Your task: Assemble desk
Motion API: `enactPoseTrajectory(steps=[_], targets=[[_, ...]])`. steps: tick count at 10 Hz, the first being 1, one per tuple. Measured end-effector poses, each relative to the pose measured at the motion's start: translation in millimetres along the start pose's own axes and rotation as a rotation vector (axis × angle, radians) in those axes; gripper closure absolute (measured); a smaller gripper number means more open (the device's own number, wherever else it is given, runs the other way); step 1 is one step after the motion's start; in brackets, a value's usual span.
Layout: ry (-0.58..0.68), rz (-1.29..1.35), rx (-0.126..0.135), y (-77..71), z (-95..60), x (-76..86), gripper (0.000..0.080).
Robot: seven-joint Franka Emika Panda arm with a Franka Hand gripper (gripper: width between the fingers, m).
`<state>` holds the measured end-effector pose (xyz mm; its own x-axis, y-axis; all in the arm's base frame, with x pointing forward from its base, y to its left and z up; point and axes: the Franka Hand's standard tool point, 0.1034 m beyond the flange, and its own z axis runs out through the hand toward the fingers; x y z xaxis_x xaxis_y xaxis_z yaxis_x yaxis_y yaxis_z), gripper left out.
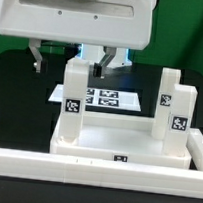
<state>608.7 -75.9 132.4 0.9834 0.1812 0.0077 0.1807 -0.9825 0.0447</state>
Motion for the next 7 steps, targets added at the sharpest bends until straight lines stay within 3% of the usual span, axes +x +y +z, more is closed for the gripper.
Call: enactPoseTrajectory(steps=[5, 7], targets=[[-0.002, 0.019, 0.009, 5.6, -0.3, 1.1, 0.015], [-0.002, 0.018, 0.009, 5.3, -0.2, 1.1, 0.0408]])
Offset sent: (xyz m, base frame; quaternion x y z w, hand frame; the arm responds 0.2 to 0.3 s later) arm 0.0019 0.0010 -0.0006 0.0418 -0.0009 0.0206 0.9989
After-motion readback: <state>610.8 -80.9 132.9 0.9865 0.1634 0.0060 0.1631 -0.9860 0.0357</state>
